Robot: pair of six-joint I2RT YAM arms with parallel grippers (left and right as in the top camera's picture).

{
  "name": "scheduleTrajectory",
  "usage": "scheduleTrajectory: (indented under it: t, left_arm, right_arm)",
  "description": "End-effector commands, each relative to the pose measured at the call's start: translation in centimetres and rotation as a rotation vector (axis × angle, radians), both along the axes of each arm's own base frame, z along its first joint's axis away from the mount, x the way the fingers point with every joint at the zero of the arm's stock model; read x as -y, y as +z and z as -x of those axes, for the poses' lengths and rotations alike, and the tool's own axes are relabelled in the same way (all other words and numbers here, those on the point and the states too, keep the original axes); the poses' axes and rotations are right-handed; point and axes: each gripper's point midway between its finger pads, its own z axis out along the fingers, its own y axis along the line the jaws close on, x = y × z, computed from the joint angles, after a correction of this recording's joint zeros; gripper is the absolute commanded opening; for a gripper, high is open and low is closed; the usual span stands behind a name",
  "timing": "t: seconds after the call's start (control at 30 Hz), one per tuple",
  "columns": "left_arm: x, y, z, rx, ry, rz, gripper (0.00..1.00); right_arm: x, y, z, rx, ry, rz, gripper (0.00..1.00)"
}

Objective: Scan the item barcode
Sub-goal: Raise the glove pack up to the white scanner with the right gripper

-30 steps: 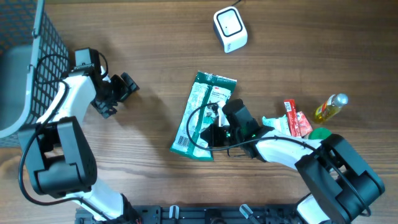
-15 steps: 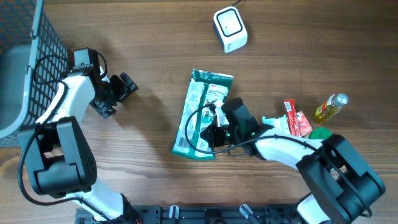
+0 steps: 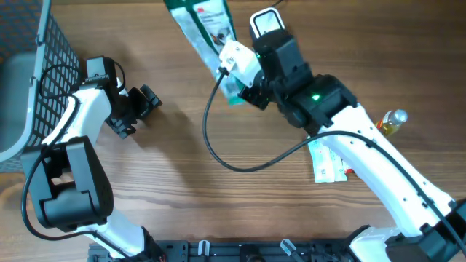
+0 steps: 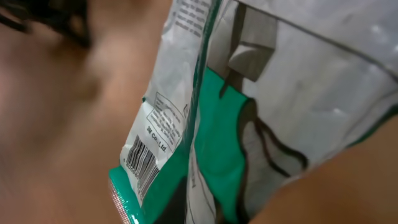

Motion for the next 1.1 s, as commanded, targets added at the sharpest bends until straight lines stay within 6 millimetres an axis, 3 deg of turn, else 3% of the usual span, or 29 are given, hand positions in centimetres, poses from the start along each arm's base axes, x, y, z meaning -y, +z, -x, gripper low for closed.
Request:
scheduleTrajectory:
  t: [0.0,0.1,0.2,0.3,0.4,0.5,0.6,0.7,1.07]
  left_arm:
    - [-0.8,0.5,0.0,0.013,0.018,-0.019,1.00]
    - [-0.8,0.5,0.0,0.013,0.018,-0.019,1.00]
    - [-0.8,0.5,0.0,0.013,0.018,-0.019,1.00]
    - [-0.8,0.5,0.0,0.013,0.018,-0.019,1.00]
    - [-0.8,0.5,0.0,0.013,0.018,-0.019,1.00]
    - [-0.8,0.5,0.0,0.013,0.018,-0.019,1.00]
    - [-0.8,0.5,0.0,0.013,0.018,-0.018,1.00]
    - [-0.8,0.5,0.0,0.013,0.018,-0.019,1.00]
    - [-0.8,0.5,0.0,0.013,0.018,-0.019,1.00]
  right_arm:
    - [2.3,0.7,-3.2,0.223,0.058,0.319,0.04]
    - [2.9,0.0,-6.7,0.337,0.011,0.480,0.04]
    - [2.7,0.0,-11.5,0.485,-0.086,0.538,0.04]
    - [2.6,-1.1,-14.8,0.565,-0.112,0.553,0.04]
    - [4.8,-3.3,-18.8,0.629,-0.215,0.568,0.04]
    - [6.7,-5.1,-21.2,0.669,-0.299,0.561,0.04]
    - [7.8,-6.1,-22.5,0.715,-0.366,0.538,0.04]
    - [7.1,-7.7,-23.1,0.731,-0.348,0.510,0.04]
    - [5.4,-14.1,-21.6,0.469,-0.286,0.356,0.04]
